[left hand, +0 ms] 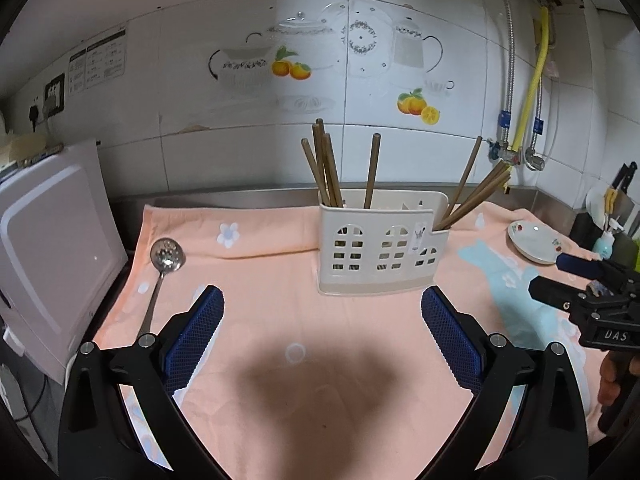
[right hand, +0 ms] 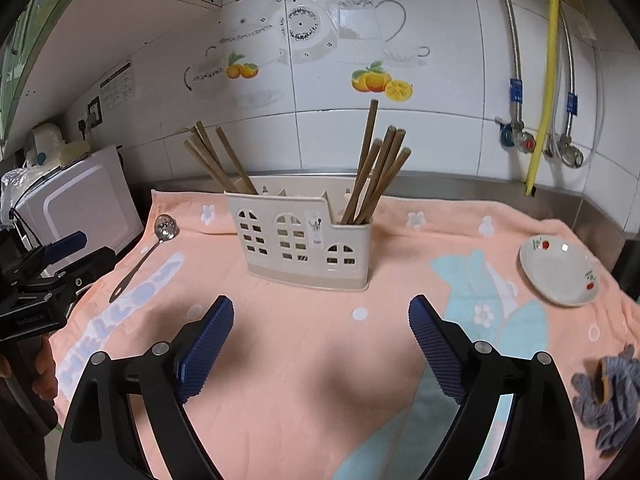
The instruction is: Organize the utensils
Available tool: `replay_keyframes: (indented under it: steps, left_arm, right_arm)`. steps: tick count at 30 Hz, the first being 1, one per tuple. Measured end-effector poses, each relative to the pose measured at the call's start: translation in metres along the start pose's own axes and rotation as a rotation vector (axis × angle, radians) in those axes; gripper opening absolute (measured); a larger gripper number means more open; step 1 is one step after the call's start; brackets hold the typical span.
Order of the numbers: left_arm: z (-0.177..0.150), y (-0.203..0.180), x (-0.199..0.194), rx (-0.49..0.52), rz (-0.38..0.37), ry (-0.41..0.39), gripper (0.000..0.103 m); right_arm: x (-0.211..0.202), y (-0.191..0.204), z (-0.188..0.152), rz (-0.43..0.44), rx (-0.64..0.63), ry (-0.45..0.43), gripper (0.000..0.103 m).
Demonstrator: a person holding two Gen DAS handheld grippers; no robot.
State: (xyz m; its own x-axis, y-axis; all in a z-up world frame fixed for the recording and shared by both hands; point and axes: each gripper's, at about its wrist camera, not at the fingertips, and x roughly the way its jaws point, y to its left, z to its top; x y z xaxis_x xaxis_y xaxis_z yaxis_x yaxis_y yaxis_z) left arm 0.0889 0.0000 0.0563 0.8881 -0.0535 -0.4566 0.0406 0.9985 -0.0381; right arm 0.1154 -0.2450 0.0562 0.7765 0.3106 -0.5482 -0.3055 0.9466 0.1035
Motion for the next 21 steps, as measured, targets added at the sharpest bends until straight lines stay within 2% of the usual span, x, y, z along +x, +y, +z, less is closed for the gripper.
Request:
replay_keyframes:
  steps: [7,14,21]
  left_arm:
    - [-0.007,0.000,-0.004,0.006,-0.004,0.012,0.098]
    - [-0.014,-0.003,-0.008,0.015,-0.016,0.020,0.098]
    - [-0.017,-0.007,-0.013,0.016,-0.017,0.016,0.098]
  right_arm:
    - [-0.004,-0.001,-0.006,-0.013,0.015,-0.001,0.090]
    - [-0.006,0.004,-0.009,-0.054,-0.025,-0.014,0.092]
    - [-0.009,0.007,-0.010,-0.042,-0.030,-0.022,0.093]
